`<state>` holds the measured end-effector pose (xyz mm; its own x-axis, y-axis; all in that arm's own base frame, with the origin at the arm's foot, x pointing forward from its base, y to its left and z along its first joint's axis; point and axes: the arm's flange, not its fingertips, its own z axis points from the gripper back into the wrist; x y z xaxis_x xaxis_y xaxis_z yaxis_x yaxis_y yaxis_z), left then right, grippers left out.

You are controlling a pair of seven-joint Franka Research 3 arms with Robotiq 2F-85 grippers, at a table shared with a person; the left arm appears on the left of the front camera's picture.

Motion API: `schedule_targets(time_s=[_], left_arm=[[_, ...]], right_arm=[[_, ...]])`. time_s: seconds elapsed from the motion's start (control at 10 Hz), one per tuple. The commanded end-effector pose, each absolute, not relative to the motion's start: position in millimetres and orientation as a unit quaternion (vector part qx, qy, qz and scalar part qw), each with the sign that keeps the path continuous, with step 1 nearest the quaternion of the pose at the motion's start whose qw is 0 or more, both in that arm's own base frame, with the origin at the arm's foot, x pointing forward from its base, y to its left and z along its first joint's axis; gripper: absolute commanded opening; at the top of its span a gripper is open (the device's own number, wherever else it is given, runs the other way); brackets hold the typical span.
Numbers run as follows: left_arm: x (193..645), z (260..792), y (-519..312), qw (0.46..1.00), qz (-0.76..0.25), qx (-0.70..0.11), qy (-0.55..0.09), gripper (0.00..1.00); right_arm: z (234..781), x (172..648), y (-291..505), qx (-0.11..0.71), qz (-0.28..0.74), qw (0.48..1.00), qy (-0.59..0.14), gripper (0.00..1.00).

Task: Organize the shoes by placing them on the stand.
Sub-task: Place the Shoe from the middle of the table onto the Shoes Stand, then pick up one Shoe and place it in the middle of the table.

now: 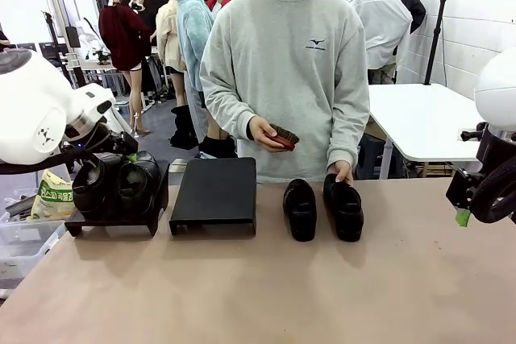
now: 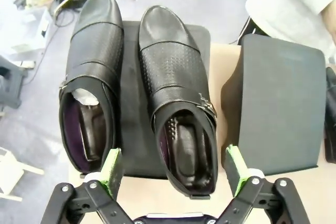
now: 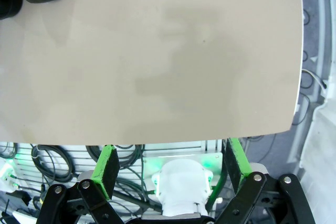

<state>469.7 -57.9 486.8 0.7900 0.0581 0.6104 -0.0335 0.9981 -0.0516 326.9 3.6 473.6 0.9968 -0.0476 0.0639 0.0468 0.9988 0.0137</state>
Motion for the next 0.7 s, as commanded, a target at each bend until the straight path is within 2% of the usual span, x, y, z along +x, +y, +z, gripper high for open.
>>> schedule_targets(time_s=[0.0, 0.1, 0.6], left_arm=[[459.2, 503.8, -59.0, 0.963, 0.052, -0.02, -0.263, 1.0], [469.7, 486.8, -57.9, 0.946, 0.024, -0.019, -0.323, 1.0], [469.7, 486.8, -57.9, 0.946, 0.024, -0.019, -0.323, 1.0]], right_arm=[[473.2, 326.5, 3.0, 0.008, -0.019, 0.999, -0.03, 1.0], [473.2, 326.5, 3.0, 0.008, -0.019, 0.999, -0.03, 1.0], [473.2, 326.5, 3.0, 0.008, -0.019, 0.999, -0.03, 1.0]])
